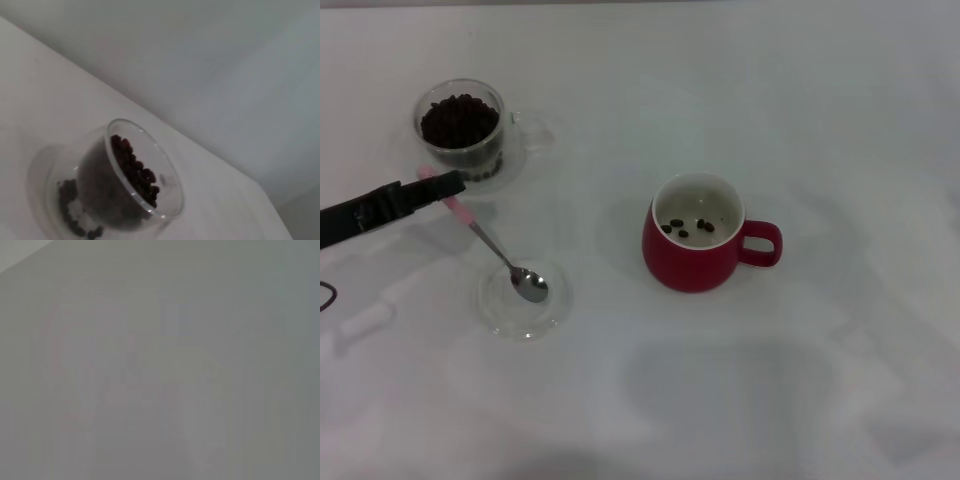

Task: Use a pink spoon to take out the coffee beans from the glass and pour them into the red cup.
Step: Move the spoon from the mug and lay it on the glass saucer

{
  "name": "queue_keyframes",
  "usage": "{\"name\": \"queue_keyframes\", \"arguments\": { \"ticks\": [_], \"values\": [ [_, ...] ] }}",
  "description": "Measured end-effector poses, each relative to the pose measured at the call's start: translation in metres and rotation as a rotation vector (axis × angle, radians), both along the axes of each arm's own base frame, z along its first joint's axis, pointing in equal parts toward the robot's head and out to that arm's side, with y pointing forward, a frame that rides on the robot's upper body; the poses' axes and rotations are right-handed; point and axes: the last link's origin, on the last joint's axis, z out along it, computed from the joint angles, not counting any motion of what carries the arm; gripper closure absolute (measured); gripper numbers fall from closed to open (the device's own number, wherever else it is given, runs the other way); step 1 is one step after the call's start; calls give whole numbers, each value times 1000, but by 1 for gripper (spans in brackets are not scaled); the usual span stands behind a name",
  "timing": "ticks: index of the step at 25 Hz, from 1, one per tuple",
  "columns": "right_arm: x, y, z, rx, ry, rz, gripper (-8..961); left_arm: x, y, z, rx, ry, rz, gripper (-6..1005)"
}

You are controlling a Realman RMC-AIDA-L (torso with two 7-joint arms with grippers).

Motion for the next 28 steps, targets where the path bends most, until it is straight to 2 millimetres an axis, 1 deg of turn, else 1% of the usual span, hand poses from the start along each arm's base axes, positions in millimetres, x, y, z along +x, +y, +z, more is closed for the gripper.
{"name": "queue_keyframes", "arguments": {
  "ticks": [8, 13, 18, 21, 23, 28],
  "values": [
    [0, 3, 1, 1, -3, 3, 243, -6, 1, -8, -13, 7, 43, 866],
    [-1, 6, 1, 1, -5, 2, 243, -6, 3, -13, -17, 13, 45, 867],
    [-1, 7, 1, 2, -7, 3, 243, -2, 7, -28, -52, 6, 46, 867],
    [-1, 9, 1, 1, -8, 3, 243, 0, 7, -32, -65, 11, 40, 866],
    [-1, 10, 1, 0, -9, 3, 243, 0, 7, -33, -70, 14, 38, 865],
    [-2, 13, 2, 0, -15, 9, 244, 0, 6, -34, -71, 8, 38, 823]
  ]
}}
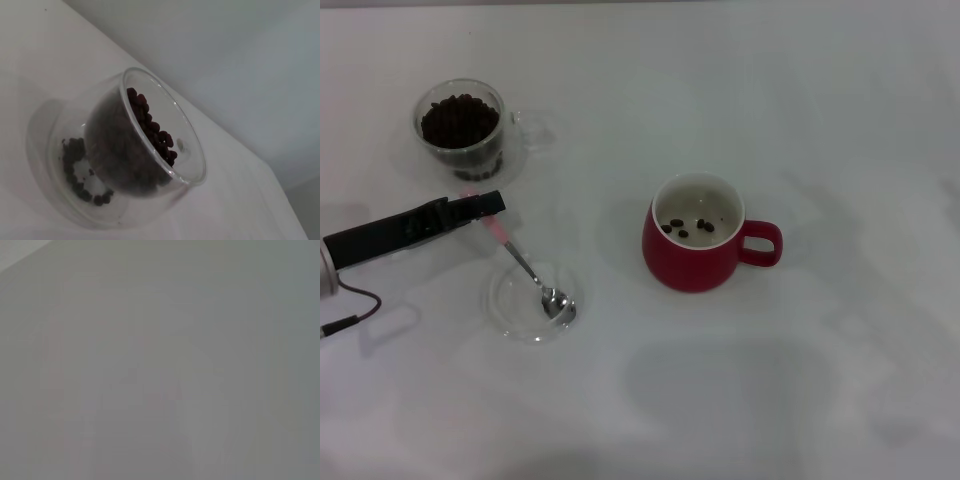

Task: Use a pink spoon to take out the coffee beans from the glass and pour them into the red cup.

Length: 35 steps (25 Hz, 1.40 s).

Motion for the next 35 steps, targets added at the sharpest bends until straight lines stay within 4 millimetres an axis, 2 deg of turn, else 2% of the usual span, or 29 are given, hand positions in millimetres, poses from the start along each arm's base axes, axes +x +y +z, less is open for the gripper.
{"name": "queue_keyframes", "arguments": {
  "ticks": [9, 14, 22, 25, 30, 35],
  "values": [
    [-1, 10, 2, -7, -13, 2, 244, -4, -4, 3, 15, -17, 17, 748],
    [-2, 13, 3, -4, -17, 9, 244, -9, -5, 13, 46, -26, 31, 546],
    [0, 15, 8, 0, -30, 13, 244, -28, -11, 52, 182, 3, 45, 526],
    [-1, 14, 9, 3, -33, 18, 244, -26, -13, 66, 233, 21, -17, 519],
    [-2, 13, 7, 16, -41, 19, 244, -19, -14, 90, 350, 64, -158, 405],
    [-8, 0, -2, 79, -70, 29, 245, -25, -22, 122, 571, 154, -273, 408]
  ]
}}
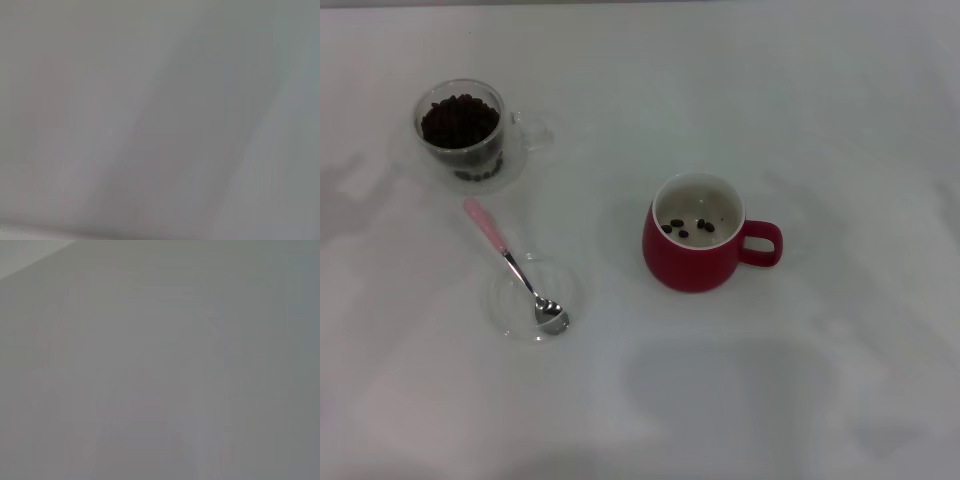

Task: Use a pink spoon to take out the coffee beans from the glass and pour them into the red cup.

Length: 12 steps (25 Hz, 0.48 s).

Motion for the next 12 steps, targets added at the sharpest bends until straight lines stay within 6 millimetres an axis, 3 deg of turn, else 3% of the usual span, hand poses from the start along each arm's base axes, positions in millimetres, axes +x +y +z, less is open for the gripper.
{"name": "queue_keyframes", "arguments": {
  "ticks": [6, 12],
  "values": [
    [1, -21, -5, 35, -2, -16, 245, -28, -16, 33, 274, 93, 45, 409],
    [7, -29, -12, 21, 22, -84, 245, -53, -33, 42, 553, 177, 121, 410]
  ]
}}
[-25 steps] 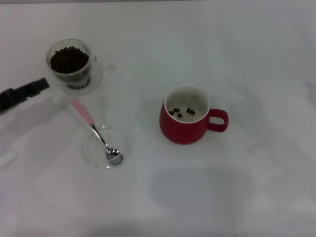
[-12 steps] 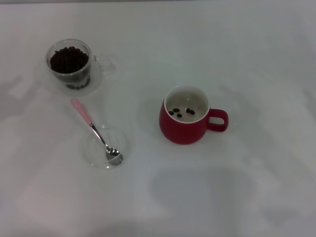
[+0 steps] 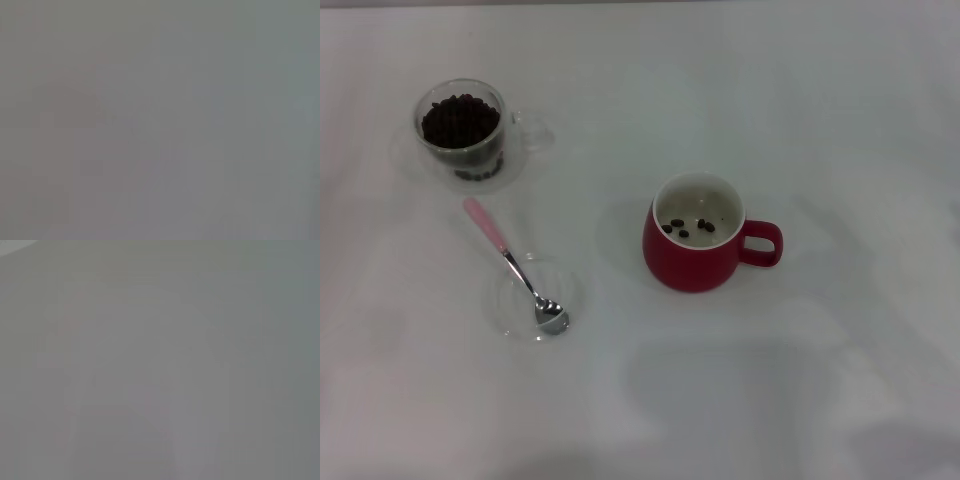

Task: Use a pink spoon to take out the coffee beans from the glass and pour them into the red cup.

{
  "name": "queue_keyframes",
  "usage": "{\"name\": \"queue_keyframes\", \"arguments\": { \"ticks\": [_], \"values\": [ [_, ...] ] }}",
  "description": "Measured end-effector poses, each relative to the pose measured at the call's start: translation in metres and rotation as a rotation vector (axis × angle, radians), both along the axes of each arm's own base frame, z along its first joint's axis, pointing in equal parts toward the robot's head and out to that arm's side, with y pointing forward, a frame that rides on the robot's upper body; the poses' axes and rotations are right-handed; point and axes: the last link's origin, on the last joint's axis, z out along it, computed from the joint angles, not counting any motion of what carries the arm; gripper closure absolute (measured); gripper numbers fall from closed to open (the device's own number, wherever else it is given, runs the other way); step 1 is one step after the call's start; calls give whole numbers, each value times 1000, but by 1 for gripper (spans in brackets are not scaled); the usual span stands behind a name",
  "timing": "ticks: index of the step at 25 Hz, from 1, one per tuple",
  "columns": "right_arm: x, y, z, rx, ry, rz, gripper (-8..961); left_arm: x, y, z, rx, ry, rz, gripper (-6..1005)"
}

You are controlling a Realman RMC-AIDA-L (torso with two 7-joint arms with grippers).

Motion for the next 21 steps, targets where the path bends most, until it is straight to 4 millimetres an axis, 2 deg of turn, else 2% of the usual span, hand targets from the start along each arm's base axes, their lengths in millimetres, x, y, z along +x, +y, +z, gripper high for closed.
{"name": "queue_keyframes", "arguments": {
  "ticks": [3, 10, 15, 21],
  "values": [
    [2, 1, -1, -3, 5, -26, 245, -6, -3, -4, 80, 30, 24, 410],
    [4, 17, 0, 18, -3, -50, 245, -11, -8, -18, 125, 69, 59, 410],
    [4, 30, 6, 47, -18, -57, 245, -18, -20, -26, 202, 54, 107, 410],
    [3, 36, 5, 91, -101, -78, 245, -15, -23, -55, 207, 81, 136, 414]
  ]
}}
